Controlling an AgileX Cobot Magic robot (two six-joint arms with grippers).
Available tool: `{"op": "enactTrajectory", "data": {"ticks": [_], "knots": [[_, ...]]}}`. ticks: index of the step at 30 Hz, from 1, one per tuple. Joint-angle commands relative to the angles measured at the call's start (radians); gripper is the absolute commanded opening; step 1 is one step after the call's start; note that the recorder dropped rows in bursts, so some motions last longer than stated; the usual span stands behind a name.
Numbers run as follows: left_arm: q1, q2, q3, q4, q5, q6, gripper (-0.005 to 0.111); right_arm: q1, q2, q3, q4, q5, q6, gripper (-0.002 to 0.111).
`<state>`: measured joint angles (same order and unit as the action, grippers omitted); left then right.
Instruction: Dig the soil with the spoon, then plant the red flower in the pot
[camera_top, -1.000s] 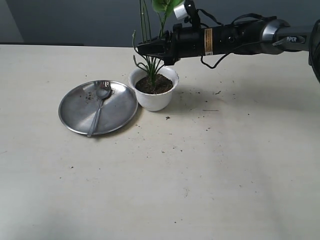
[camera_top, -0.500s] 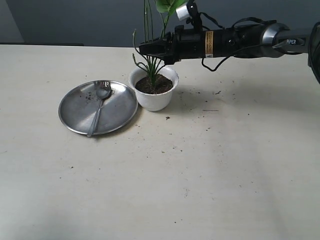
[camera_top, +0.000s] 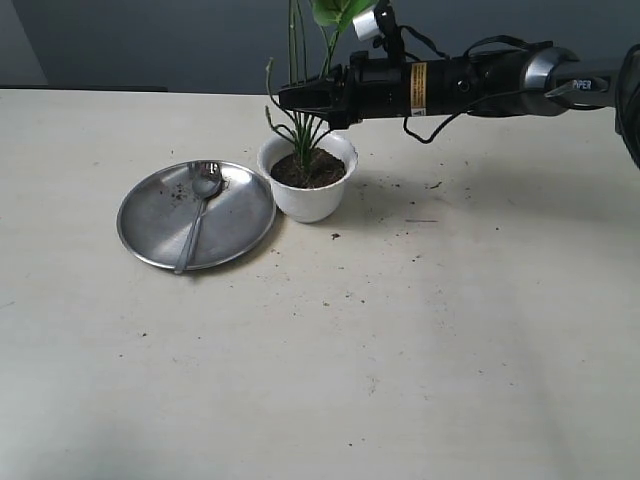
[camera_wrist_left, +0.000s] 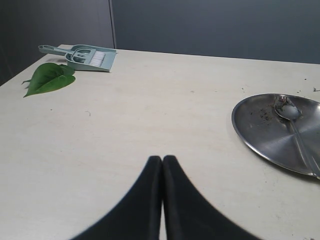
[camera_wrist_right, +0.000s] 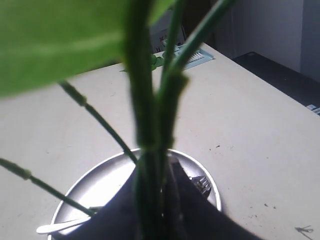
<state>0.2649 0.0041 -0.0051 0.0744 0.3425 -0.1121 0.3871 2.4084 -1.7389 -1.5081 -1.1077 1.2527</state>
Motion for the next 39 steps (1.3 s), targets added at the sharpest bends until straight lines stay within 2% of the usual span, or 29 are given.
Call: {"op": "enactTrajectory", "data": {"ticks": [1, 39], "knots": [[-0.007, -0.004, 0.005, -0.011, -0.007, 0.0, 0.0, 0.002, 0.068, 0.029, -0.163, 0.086, 0.012, -0.001], [-0.007, -0.004, 0.005, -0.011, -0.007, 0.0, 0.0, 0.002, 0.112, 0.029, -0.221, 0.121, 0.053, -0.001]]}}
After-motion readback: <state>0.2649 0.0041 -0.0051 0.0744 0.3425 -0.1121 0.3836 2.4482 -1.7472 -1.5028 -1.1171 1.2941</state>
